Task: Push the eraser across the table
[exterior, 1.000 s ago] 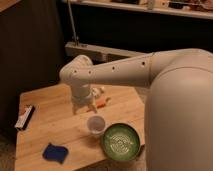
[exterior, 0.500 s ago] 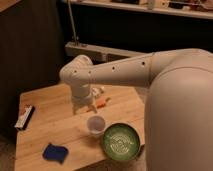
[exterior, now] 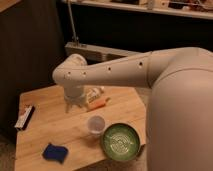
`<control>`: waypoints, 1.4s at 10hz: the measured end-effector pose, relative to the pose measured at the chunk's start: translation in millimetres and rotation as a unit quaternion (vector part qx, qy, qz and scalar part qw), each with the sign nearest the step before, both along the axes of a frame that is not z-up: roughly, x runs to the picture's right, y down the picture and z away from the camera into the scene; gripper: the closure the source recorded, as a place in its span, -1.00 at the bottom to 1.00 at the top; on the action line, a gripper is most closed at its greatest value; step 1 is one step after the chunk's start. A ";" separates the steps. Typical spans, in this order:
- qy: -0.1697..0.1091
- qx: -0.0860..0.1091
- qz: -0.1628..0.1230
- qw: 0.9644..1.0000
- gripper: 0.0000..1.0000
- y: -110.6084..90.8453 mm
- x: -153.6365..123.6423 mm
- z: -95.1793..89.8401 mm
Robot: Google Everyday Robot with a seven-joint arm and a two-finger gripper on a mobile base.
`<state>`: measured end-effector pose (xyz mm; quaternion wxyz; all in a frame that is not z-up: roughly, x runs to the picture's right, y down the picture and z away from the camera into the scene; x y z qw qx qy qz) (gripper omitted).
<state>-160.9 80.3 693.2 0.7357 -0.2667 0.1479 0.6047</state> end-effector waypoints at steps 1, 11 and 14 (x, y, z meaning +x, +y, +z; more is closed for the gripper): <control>-0.020 0.010 -0.010 1.000 -0.30 -6.8 -25.0 -1.6; -0.134 0.062 -0.044 0.988 -0.21 -60.9 -181.7 -3.5; -0.134 0.062 -0.044 0.988 -0.21 -60.7 -181.8 -3.2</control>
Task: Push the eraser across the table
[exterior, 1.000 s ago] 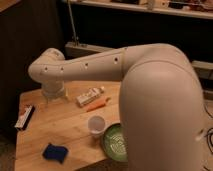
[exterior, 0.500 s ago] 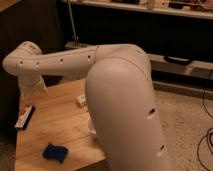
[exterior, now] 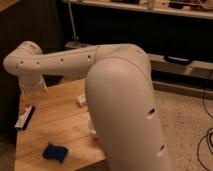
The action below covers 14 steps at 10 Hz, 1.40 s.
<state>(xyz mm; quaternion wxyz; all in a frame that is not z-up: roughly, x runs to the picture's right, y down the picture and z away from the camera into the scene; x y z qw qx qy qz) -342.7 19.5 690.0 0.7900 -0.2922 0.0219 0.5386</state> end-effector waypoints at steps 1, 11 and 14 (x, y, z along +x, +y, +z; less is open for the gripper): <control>-0.001 0.001 0.001 1.000 -0.21 -0.3 0.0 0.5; -0.167 -0.002 -0.036 0.985 -0.34 -66.5 -132.4 79.4; -0.193 -0.020 -0.054 0.979 0.21 -54.9 -138.8 89.9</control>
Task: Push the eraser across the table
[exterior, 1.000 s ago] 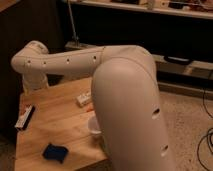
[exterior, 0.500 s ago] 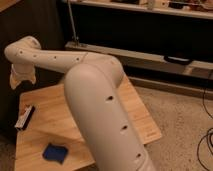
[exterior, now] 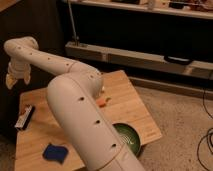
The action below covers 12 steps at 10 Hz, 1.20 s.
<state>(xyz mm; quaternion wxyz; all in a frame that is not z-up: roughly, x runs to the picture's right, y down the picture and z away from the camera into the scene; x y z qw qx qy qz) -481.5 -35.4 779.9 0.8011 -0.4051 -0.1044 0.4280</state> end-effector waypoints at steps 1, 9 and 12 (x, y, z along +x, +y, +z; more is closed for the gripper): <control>-0.011 0.001 -0.005 1.000 0.40 4.2 -2.5 -3.5; -0.090 0.092 -0.112 0.985 1.00 79.3 -44.4 -31.4; -0.087 0.095 -0.122 0.984 1.00 95.2 -44.0 -14.5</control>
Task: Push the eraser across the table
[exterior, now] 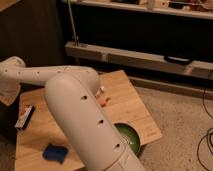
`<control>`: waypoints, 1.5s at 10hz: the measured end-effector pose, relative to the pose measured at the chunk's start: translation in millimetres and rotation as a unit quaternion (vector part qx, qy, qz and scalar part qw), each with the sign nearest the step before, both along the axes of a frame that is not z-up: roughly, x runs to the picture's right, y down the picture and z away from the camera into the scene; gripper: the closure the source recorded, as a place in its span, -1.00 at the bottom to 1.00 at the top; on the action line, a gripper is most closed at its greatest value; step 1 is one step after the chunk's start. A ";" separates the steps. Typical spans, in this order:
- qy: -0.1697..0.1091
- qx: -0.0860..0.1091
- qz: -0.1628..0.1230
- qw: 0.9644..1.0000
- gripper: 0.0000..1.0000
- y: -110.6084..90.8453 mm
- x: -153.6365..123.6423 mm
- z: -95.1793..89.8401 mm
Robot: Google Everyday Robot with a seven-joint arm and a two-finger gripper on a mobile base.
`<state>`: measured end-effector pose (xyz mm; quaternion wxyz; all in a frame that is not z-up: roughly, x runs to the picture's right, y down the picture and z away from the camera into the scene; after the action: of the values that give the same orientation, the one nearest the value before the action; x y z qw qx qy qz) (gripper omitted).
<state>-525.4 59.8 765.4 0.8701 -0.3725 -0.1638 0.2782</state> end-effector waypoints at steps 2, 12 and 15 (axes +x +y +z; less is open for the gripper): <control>-0.004 0.006 -0.004 1.000 1.00 -2.5 -5.7 7.0; 0.006 -0.042 -0.072 0.997 1.00 43.5 -15.9 71.1; 0.009 -0.051 -0.095 0.994 1.00 54.6 -13.3 75.7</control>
<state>-538.7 114.4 841.1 0.8737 -0.4282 -0.1055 0.2055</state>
